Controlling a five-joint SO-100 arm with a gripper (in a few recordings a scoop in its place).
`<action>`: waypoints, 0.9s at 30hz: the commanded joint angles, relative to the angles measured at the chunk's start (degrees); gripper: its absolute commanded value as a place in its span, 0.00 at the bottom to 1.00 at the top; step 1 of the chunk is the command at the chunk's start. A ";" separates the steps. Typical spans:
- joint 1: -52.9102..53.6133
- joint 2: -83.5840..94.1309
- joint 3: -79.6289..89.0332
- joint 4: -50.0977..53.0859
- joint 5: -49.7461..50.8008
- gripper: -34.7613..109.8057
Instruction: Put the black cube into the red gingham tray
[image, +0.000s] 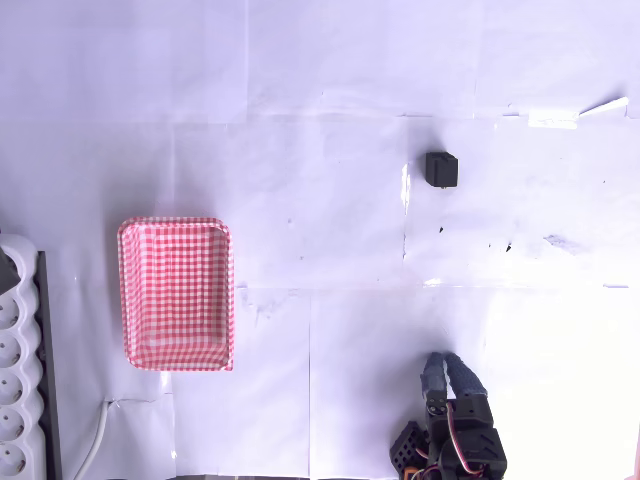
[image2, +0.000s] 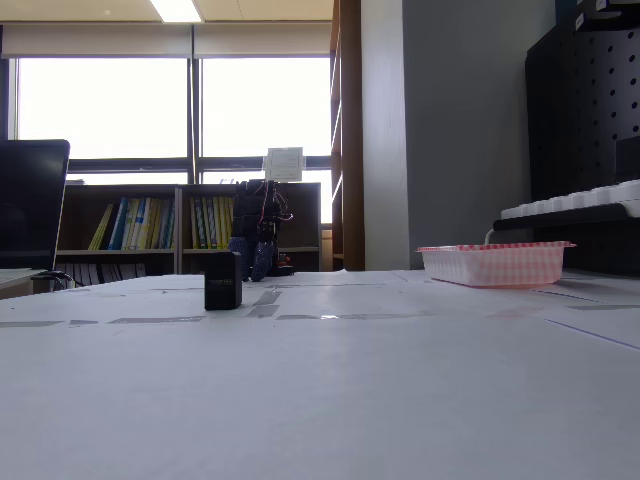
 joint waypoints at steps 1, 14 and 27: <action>0.70 -0.26 0.62 3.43 0.70 0.28; 0.26 -0.26 0.62 3.43 0.70 0.28; 0.53 -0.09 0.62 2.81 1.14 0.28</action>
